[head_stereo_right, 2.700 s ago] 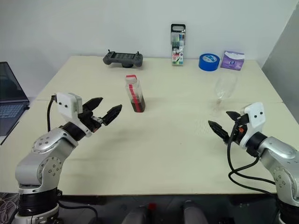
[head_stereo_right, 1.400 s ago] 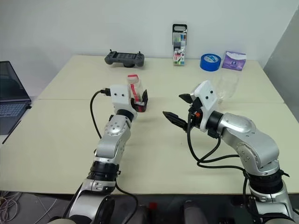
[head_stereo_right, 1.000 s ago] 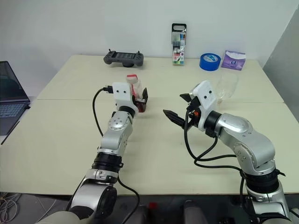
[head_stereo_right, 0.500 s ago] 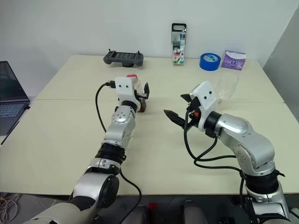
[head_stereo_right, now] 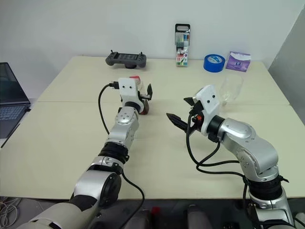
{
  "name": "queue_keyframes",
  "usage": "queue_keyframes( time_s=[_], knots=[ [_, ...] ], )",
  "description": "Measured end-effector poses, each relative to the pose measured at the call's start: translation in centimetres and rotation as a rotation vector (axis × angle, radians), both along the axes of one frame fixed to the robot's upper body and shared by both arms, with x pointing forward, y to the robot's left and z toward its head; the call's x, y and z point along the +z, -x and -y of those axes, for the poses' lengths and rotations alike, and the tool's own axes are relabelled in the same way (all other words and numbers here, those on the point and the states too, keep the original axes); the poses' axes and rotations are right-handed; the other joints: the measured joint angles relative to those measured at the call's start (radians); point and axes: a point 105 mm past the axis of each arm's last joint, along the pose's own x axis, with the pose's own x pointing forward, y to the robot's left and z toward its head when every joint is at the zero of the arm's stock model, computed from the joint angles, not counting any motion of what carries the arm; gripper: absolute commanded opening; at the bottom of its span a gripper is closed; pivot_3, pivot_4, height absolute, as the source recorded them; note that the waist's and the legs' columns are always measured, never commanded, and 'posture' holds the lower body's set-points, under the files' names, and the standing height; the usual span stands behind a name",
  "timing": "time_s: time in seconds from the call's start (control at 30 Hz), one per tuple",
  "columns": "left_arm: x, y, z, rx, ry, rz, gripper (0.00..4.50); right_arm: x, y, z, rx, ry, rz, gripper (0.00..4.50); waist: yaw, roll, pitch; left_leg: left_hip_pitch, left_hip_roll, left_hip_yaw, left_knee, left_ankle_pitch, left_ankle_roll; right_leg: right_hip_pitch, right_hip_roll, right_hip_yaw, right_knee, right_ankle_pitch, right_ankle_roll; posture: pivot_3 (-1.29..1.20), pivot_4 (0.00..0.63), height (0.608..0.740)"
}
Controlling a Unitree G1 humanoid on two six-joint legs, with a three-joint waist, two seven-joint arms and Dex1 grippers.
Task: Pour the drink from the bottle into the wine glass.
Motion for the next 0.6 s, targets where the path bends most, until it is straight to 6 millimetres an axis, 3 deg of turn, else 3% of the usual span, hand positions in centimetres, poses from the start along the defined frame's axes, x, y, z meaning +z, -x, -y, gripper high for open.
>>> queue_keyframes(
  time_s=[0.23, 0.4, 0.6],
  knots=[
    [0.3, -0.2, -0.4, 0.016, 0.005, 0.014, 2.18, -0.2, 0.0, 0.1, -0.002, 0.0, -0.007, 4.5, 0.0, 0.0, 0.0, 0.0, 0.0, 0.0, 0.0, 0.0, 0.0, 0.0, 0.0, 0.0, 0.0, 0.0, 0.0, 0.0, 0.15, 0.74],
    [0.3, 0.0, -0.6, -0.03, 0.013, 0.023, 2.17, -0.2, 0.3, 0.2, 0.003, 0.007, -0.013, 4.5, -0.001, 0.0, 0.0, 0.0, 0.0, 0.0, 0.0, 0.0, 0.0, 0.0, 0.0, 0.0, 0.0, 0.0, 0.0, 0.0, 0.15, 0.74],
    [1.8, 3.0, -0.4, -0.404, 0.01, 0.052, 2.17, 2.3, 1.6, 3.7, -0.016, 0.026, 0.007, 4.5, -0.002, -0.001, 0.001, -0.002, 0.001, 0.0, -0.001, 0.0, 0.0, -0.001, 0.0, 0.0, -0.002, 0.0, 0.0, 0.0, 0.15, 0.74]
  ],
)
